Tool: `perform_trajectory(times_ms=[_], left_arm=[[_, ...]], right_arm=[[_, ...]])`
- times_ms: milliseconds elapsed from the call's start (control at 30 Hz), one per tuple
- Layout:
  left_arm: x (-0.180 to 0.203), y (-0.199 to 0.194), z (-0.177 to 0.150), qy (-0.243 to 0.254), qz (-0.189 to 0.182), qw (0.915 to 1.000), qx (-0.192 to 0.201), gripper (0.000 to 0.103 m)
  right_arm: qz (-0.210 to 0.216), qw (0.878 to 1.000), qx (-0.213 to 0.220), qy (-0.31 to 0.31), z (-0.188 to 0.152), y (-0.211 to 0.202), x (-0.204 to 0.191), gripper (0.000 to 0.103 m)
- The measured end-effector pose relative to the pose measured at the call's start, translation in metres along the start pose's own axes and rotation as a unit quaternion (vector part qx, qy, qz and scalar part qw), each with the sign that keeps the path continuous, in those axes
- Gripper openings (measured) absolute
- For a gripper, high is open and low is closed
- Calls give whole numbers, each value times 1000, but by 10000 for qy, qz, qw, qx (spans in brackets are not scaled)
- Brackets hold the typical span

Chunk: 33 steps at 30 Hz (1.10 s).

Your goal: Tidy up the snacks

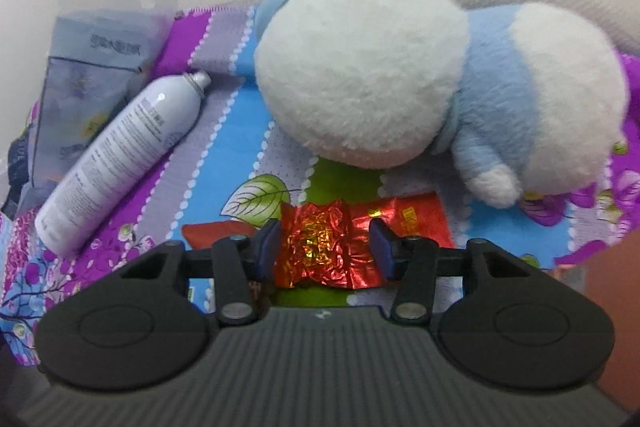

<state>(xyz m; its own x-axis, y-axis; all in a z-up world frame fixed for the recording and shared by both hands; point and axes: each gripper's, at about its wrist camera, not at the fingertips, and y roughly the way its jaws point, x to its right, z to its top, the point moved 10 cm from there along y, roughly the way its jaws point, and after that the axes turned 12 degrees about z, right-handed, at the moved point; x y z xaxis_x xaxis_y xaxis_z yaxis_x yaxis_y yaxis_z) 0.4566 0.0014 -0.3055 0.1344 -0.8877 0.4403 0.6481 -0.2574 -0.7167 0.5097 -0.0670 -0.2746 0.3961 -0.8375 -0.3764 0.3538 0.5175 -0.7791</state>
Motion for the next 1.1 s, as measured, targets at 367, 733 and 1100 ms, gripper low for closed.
perform_trajectory(times_ms=[367,733,1100], left_arm=[[-8,-5,-1,38,92,9999,39,54],[-29,-51,-32,23,229,9996,-149,28],[-46,-112,-68,-33,310,9993,-199,27]], right_arm=[[-55,9997,97,-199,3,1,-5,40],[-59,9994,321,-140,-30,-35,-22,37],[139,9988,474,22,-88,-85,-52,34]])
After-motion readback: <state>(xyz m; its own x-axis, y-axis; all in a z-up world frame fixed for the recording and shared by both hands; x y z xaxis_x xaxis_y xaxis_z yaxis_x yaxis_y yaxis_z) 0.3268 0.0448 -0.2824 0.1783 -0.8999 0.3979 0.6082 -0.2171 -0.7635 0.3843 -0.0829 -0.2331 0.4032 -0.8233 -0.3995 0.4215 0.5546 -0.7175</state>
